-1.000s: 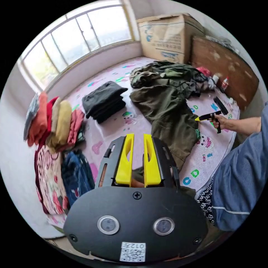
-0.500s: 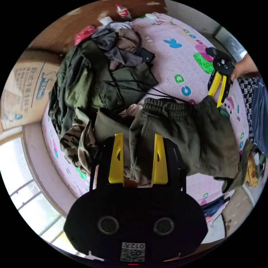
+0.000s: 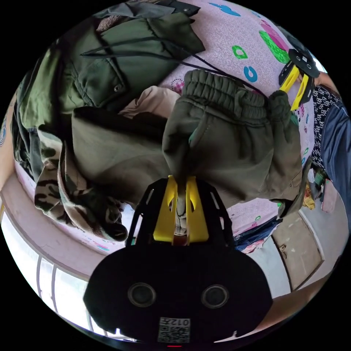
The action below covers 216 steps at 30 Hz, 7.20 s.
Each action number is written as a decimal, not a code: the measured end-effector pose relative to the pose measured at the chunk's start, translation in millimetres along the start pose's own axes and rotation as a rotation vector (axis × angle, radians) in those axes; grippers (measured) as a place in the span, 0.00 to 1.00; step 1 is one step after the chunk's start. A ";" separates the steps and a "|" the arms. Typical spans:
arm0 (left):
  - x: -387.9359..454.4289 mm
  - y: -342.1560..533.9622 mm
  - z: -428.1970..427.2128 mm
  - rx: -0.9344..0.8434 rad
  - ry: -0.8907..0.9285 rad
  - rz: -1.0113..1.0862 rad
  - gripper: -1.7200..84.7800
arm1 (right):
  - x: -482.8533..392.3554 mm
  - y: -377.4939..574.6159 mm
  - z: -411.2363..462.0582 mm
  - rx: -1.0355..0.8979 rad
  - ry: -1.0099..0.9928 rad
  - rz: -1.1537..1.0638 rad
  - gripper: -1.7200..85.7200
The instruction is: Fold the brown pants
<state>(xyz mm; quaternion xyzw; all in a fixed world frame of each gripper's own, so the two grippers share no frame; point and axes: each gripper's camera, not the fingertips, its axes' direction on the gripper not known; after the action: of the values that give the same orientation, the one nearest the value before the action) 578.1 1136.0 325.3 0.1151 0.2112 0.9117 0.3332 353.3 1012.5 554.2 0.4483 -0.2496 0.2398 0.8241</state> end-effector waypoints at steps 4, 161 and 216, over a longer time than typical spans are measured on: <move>32.1 19.5 -59.0 0.139 -0.107 -0.128 0.04 | -21.5 -0.8 -19.5 0.045 0.052 -0.030 0.13; 397.3 679.4 -26.0 0.656 0.416 -2.326 0.03 | -281.0 13.7 -241.1 0.173 0.661 -0.576 0.08; 228.8 887.2 -77.6 0.420 0.502 -1.738 0.02 | -313.7 -100.5 227.6 -0.447 0.821 -0.774 0.04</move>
<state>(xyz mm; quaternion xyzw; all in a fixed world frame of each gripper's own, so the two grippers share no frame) -117.0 651.1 682.1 -0.2263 0.4498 0.2832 0.8162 132.3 714.7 403.2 0.1936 0.2256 0.0179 0.9546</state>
